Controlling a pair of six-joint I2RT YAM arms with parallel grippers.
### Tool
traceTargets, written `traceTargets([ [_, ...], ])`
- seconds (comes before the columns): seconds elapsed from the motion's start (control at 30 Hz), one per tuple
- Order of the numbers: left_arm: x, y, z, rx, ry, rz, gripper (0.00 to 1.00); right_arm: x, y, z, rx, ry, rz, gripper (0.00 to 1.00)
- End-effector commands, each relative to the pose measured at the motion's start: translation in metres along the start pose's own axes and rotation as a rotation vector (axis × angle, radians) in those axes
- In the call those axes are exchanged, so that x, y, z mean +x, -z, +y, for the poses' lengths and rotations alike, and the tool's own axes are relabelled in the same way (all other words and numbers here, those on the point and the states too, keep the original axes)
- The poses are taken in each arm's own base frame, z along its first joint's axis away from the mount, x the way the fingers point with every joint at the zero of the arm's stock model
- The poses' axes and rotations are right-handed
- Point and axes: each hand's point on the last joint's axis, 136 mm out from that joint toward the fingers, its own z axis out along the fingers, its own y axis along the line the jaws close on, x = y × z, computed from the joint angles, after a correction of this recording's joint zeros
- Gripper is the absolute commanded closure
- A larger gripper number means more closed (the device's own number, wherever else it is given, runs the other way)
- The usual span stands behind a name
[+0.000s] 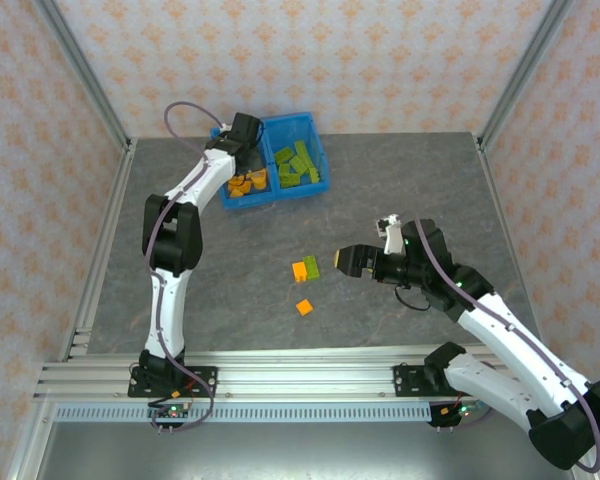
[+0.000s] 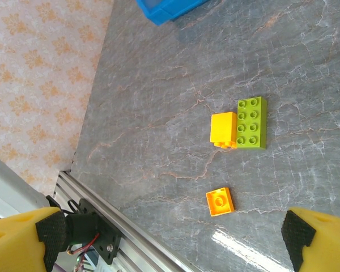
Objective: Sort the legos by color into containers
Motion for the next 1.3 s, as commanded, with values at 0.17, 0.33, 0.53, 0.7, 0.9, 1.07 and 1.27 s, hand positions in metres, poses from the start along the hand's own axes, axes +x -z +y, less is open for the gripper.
traceTargets([
  [0.17, -0.019, 0.099, -0.004, 0.165, 0.083, -0.093, 0.36, -0.016, -0.005, 0.005, 0.007, -0.008, -0.043, 0.01],
  [0.33, 0.040, 0.155, -0.013, 0.287, 0.093, -0.058, 0.36, -0.023, -0.010, -0.009, 0.071, -0.031, -0.082, 0.01],
  [0.53, 0.147, 0.191, -0.039, 0.354, -0.033, 0.046, 0.35, -0.027, -0.018, -0.013, 0.078, -0.033, -0.089, 0.01],
  [0.7, 0.218, 0.184, -0.058, 0.355, -0.104, 0.153, 0.35, -0.027, -0.022, -0.014, 0.083, -0.034, -0.081, 0.01],
  [0.9, 0.271, 0.150, -0.076, 0.331, -0.180, 0.269, 0.35, -0.023, -0.020, -0.019, 0.098, -0.040, -0.080, 0.01],
  [1.07, 0.294, 0.130, -0.071, 0.279, -0.207, 0.312, 0.35, -0.020, -0.014, -0.022, 0.107, -0.045, -0.092, 0.01],
  [1.27, 0.310, 0.115, -0.044, 0.179, -0.248, 0.329, 0.43, -0.020, -0.011, -0.022, 0.109, -0.041, -0.101, 0.01],
])
